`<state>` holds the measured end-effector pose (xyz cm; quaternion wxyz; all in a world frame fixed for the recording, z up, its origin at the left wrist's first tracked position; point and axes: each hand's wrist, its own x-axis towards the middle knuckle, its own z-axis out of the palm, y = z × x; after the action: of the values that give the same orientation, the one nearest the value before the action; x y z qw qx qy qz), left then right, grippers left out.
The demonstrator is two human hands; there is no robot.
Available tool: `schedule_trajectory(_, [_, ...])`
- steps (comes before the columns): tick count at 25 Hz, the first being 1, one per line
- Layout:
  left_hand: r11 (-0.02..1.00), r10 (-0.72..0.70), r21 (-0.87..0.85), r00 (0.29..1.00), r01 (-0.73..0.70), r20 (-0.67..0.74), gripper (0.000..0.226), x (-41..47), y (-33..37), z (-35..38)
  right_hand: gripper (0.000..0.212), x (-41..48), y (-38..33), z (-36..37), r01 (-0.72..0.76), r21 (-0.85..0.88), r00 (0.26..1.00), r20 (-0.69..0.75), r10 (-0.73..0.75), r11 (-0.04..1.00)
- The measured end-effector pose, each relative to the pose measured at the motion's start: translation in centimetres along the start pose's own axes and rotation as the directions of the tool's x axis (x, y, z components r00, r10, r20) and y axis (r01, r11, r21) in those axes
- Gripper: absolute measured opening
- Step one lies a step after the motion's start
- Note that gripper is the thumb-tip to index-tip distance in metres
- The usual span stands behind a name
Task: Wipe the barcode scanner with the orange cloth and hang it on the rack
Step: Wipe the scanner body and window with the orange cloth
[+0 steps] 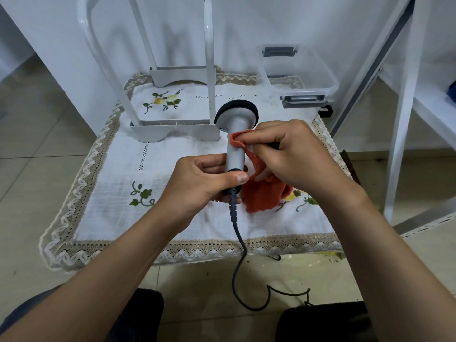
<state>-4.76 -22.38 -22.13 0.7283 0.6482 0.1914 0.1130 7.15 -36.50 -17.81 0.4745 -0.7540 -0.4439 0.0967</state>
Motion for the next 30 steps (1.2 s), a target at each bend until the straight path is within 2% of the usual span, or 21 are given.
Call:
schedule_trajectory(4, [1.000,0.008,-0.018,1.000,-0.009,-0.023,0.027,0.3,-0.3,-0.2,0.039,-0.2,-0.1,-0.1,-0.057,0.016,0.994,0.094,0.055,0.998])
schedule_trajectory(9, [0.999,0.016,-0.047,0.999,-0.018,-0.039,0.046,0.5,0.0,-0.5,0.039,-0.3,0.1,0.1,-0.096,0.049,0.976,0.201,0.084,0.994])
schedule_trajectory(13, [0.994,0.025,-0.107,1.000,-0.024,0.007,0.042,0.7,-0.2,-0.6,0.037,-0.3,0.1,-0.2,-0.172,0.169,0.964,0.231,0.131,0.970])
schedule_trajectory(15, [0.982,0.010,-0.187,0.999,-0.002,0.044,0.037,0.9,-0.1,-0.8,0.032,-0.3,0.0,-0.6,-0.187,0.279,0.975,0.172,0.143,0.942])
schedule_trajectory(18, [0.947,-0.031,-0.315,0.996,0.058,0.088,0.031,1.2,0.0,-1.2,0.026,0.0,0.1,-1.5,-0.203,0.415,0.974,-0.004,0.225,0.887])
schedule_trajectory(21, [0.928,-0.039,-0.364,0.991,0.083,0.126,0.030,1.3,-0.1,-1.3,0.027,0.2,0.2,-1.9,-0.158,0.419,0.964,-0.129,0.231,0.894])
schedule_trajectory(26, [0.902,-0.053,-0.418,0.989,0.107,0.138,0.020,1.3,-0.5,-1.3,0.030,0.3,0.1,-1.5,-0.066,0.366,0.974,-0.180,0.140,0.928])
schedule_trajectory(28, [0.895,-0.062,-0.430,0.986,0.124,0.154,0.033,1.3,-0.4,-1.1,0.033,0.4,0.3,-1.4,-0.019,0.324,0.974,-0.210,0.091,0.946])
schedule_trajectory(30, [0.873,-0.085,-0.463,0.983,0.153,0.165,0.068,1.3,-0.5,-0.9,0.035,0.5,0.5,-1.2,0.023,0.281,0.971,-0.234,0.045,0.960])
